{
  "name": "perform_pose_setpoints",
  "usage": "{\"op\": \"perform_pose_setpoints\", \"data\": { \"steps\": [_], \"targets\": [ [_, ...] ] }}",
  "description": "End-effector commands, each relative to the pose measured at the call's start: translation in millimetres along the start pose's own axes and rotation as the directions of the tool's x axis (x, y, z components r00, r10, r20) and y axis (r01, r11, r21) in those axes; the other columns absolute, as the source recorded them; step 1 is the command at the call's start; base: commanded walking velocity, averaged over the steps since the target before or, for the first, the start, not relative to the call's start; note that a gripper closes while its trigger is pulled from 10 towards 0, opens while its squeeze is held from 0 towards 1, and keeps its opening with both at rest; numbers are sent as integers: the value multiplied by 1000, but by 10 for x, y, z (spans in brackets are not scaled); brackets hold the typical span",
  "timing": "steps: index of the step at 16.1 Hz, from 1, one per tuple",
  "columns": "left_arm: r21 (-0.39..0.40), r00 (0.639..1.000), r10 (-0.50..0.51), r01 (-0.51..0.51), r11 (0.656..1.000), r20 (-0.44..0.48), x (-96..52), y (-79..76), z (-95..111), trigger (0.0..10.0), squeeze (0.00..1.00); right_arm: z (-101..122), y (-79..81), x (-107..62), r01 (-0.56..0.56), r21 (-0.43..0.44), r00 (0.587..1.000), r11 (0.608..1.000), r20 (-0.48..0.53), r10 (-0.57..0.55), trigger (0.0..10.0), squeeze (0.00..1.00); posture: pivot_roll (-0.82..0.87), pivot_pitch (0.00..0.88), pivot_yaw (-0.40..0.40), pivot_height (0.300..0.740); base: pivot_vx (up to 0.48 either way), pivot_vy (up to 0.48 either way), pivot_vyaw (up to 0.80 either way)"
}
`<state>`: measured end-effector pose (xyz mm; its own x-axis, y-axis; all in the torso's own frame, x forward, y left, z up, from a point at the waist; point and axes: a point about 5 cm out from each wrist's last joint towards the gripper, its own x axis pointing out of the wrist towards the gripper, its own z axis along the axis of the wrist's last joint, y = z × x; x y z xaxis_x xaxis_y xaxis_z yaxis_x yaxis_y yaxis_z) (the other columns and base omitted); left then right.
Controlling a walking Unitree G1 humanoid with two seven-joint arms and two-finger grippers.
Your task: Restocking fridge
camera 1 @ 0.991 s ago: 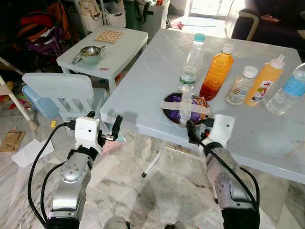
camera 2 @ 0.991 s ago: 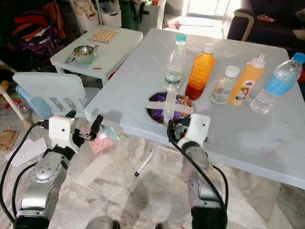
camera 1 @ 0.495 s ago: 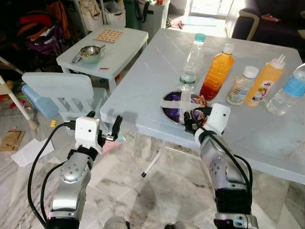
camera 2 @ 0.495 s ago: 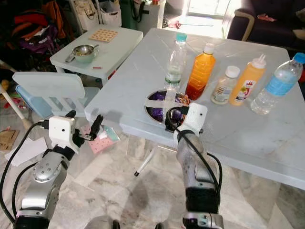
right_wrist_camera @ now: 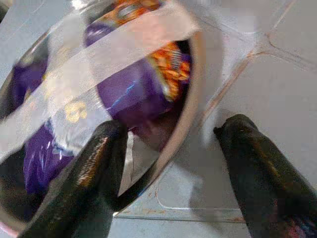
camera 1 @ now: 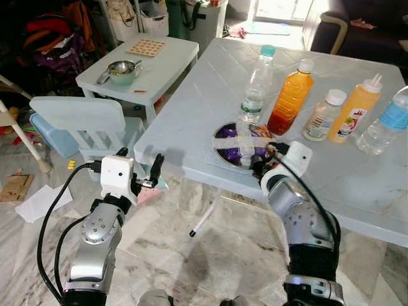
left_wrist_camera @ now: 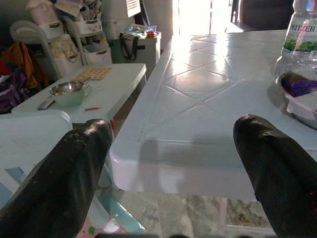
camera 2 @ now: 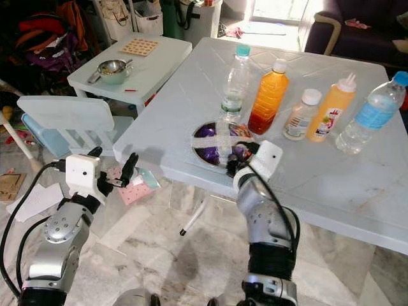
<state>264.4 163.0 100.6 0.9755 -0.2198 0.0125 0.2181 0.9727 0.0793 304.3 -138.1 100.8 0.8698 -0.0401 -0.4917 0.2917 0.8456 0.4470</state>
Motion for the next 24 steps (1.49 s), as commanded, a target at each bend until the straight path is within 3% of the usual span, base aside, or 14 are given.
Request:
{"op": "perform_pose_setpoints", "data": {
  "steps": [1, 7, 16, 17, 19, 21, 22, 24],
  "targets": [
    [5, 1000, -5, 5, 1000, 9, 21, 0, 21, 10000, 0, -160, -78, 46, 67, 72, 992, 995, -108, -59, 0, 0, 92, 20, -7, 740, 0, 0, 0],
    [5, 1000, -6, 6, 1000, 11, 21, -2, 23, 10000, 0, -24, -193, 93, 119, 147, 990, 982, -95, -106, 0, 0, 91, 22, -6, 740, 0, 0, 0],
    [9, 1000, -8, 8, 1000, 10, 19, -4, 19, 10000, 0, 6, -329, 103, 167, 122, 984, 978, -87, -157, 118, 0, 89, 24, -2, 740, 0, 0, 0],
    [9, 1000, -9, 9, 1000, 10, 21, -7, 18, 10000, 0, 55, -365, 100, 182, 127, 983, 975, -60, -176, 2392, 0, 89, 21, -2, 740, 0, 0, 0],
    [9, 1000, -8, 8, 1000, 11, 25, -7, 20, 10000, 0, 114, -405, 68, 194, 114, 981, 974, -34, -192, 3216, 0, 86, 19, -3, 740, 0, 0, 0],
    [10, 1000, -7, 7, 1000, 12, 30, -2, 23, 10000, 0, 114, -480, -26, 212, 86, 977, 974, -24, -210, 5608, 0, 83, 18, -3, 740, 0, 0, 0],
    [10, 1000, -7, 7, 1000, 13, 37, -5, 22, 10000, 0, 103, -530, -101, 225, 70, 974, 972, -20, -225, 8196, 0, 75, 16, -5, 740, 0, 0, 0],
    [7, 1000, -9, 9, 1000, 14, 50, -10, 19, 10000, 0, 92, -579, -206, 237, 47, 971, 970, -7, -237, 10000, 0, 60, 12, -7, 740, 0, 0, 0]
  ]
}}
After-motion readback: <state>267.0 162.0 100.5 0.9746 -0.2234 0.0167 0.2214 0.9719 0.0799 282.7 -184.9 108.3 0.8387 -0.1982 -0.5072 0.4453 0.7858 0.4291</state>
